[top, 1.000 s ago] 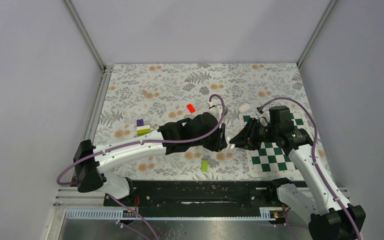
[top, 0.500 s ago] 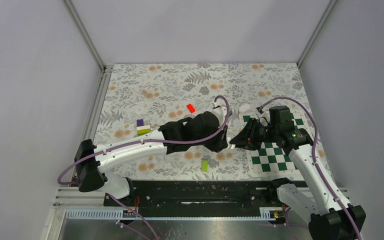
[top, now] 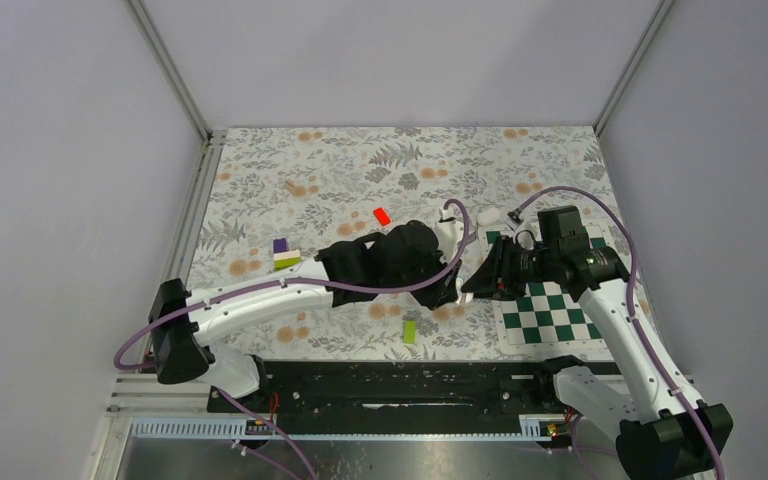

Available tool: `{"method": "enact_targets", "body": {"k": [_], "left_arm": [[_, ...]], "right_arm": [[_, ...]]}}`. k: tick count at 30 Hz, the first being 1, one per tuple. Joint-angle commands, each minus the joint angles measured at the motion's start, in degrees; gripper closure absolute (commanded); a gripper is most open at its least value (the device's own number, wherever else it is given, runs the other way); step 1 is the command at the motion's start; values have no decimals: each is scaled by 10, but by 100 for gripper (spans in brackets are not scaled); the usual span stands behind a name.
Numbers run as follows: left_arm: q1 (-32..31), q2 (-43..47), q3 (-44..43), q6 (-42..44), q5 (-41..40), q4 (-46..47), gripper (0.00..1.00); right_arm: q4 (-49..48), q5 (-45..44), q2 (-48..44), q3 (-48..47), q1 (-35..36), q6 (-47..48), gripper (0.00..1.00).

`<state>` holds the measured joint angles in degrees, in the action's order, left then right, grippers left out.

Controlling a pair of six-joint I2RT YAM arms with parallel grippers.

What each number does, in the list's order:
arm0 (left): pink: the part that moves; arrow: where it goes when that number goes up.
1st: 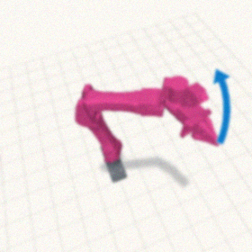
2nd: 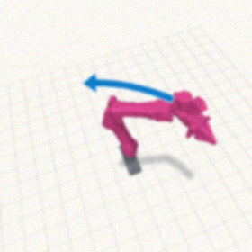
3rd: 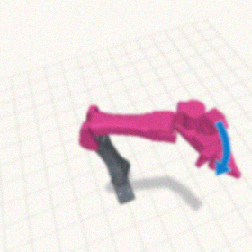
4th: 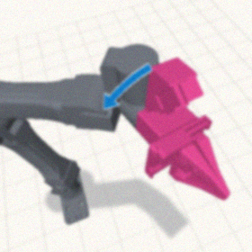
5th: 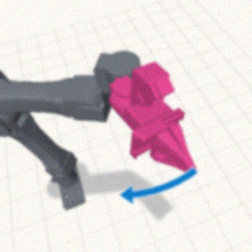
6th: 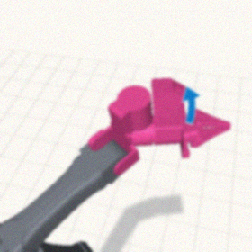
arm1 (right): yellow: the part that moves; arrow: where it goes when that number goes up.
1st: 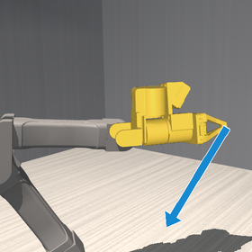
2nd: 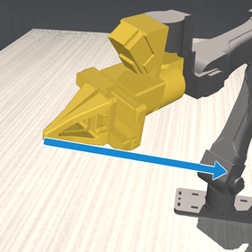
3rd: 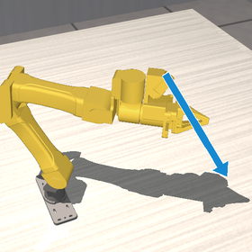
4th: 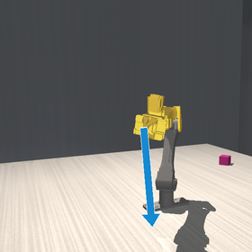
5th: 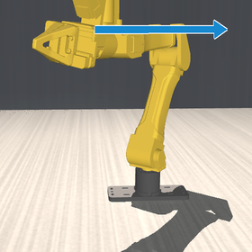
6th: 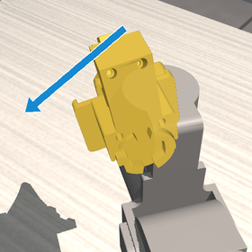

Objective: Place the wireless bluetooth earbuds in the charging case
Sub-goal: Adjust the right earbud in the right side groove of the charging case.

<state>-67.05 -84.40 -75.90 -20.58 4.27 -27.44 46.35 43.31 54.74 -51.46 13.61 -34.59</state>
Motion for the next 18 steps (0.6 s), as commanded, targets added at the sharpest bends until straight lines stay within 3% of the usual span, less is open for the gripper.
{"method": "enact_targets", "body": {"k": [1,11,18], "left_arm": [[1,4,-26,36,34,3,84],[1,7,-35,59,36,7,82],[1,8,-39,63,24,9,66]], "right_arm": [[35,43,4,-35,4,40,100],[68,66,6,-47,4,73,100],[68,74,0,-49,4,72,100]]}}
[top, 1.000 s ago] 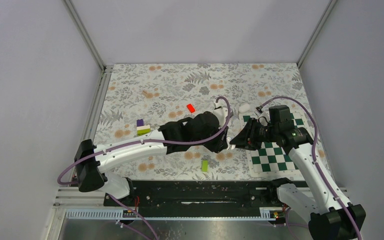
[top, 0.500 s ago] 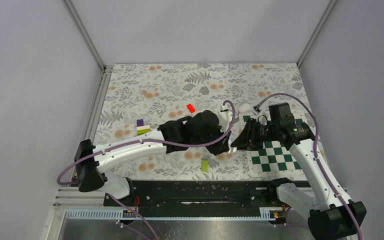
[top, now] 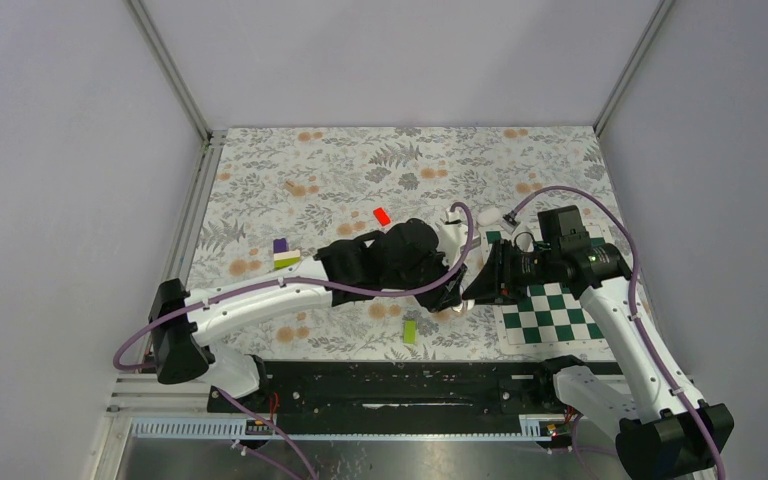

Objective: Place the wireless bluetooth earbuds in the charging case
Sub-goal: Adjust the right earbud in the right side groove of the charging case.

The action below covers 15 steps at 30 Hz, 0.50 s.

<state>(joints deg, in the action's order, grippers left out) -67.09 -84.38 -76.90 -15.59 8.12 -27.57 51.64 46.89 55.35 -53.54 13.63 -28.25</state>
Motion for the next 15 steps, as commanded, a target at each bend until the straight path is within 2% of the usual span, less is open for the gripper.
{"method": "enact_targets", "body": {"k": [1,15], "left_arm": [[1,8,-28,14,-16,11,65],[1,56,-27,-5,-2,-6,62]], "right_arm": [[16,38,-7,-27,3,7,100],[0,22,-5,-23,3,-8,100]]}}
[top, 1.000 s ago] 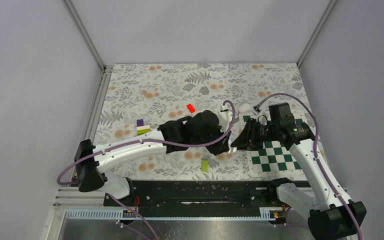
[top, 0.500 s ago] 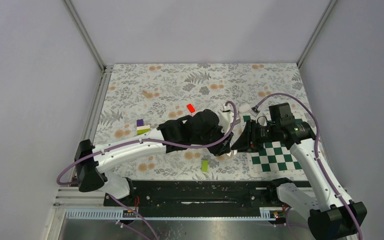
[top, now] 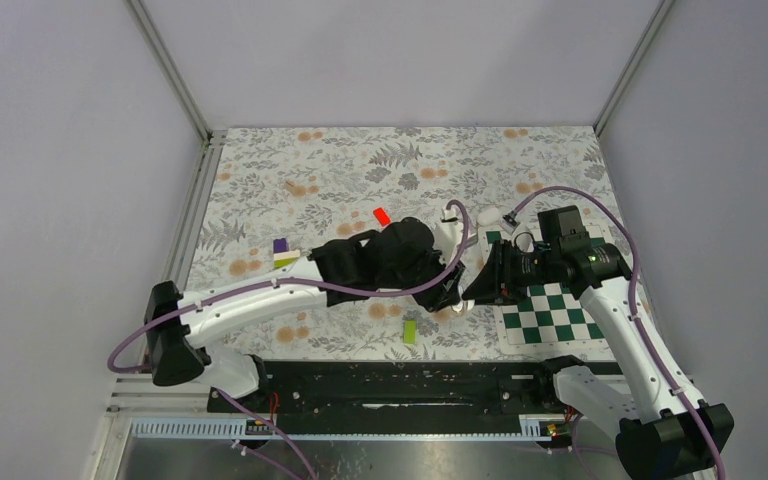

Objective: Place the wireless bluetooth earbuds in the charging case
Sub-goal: Adjust the right earbud in the right side groove of the charging case, then place the charging case with the earbuds at the center of the board.

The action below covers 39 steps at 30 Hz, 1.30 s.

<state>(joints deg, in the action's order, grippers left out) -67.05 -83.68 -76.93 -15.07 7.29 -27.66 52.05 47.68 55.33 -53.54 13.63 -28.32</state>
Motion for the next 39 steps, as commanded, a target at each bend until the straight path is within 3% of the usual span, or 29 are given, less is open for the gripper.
{"method": "enact_targets", "body": {"k": [1,3,6,8,10,15,22,26,31,39], "left_arm": [[1,59,-25,-12,11,-9,61],[2,86,-12,-22,14,-13,57],[18,126,24,-47,15,-7,43],[45,149,57,-65,28,7,34],[97,171,97,-97,78,36,32],[199,151,174,-190,148,89,44],[207,77,207,-273,259,224,47],[207,35,200,-290,280,243,49],[207,24,196,-297,304,263,48],[213,36,220,-333,325,318,48]], "right_arm": [[-10,10,-7,-21,3,-12,100],[-23,4,-11,-15,3,-21,100],[-51,10,-17,4,3,-39,100],[-82,21,-25,20,3,-59,100],[-133,35,-33,38,3,-93,100],[-306,80,-61,85,4,-218,100],[-440,85,-64,88,29,-301,100],[-509,84,-62,94,49,-342,100],[-546,80,-46,100,73,-353,100],[-495,76,-44,115,76,-326,100]]}}
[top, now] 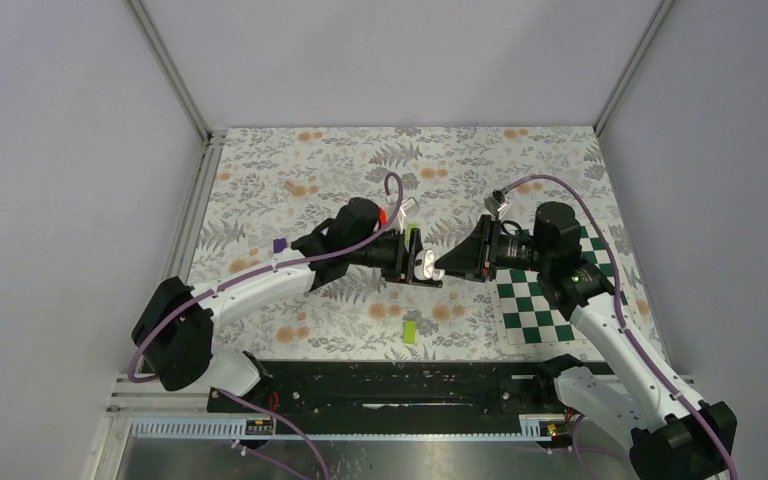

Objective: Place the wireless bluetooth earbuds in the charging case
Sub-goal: Place the charging case with the earbuds at the center of the board.

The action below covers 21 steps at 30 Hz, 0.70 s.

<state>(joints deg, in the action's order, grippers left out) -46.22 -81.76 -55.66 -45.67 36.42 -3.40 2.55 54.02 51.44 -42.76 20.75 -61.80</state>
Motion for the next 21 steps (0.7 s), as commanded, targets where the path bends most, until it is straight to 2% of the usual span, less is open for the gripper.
{"method": "enact_targets", "body": {"k": [1,11,15,21], "left_arm": [[7,18,11,-33,37,83,48],[21,29,25,-47,45,104,49],[26,44,28,-49,46,109,49],[29,49,28,-56,54,120,49]], "right_arm": [[3,13,-6,9,4,11,100],[52,2,-17,-1,4,42,100],[118,-20,-11,-11,4,80,100],[119,-28,-8,-14,4,83,100]]}}
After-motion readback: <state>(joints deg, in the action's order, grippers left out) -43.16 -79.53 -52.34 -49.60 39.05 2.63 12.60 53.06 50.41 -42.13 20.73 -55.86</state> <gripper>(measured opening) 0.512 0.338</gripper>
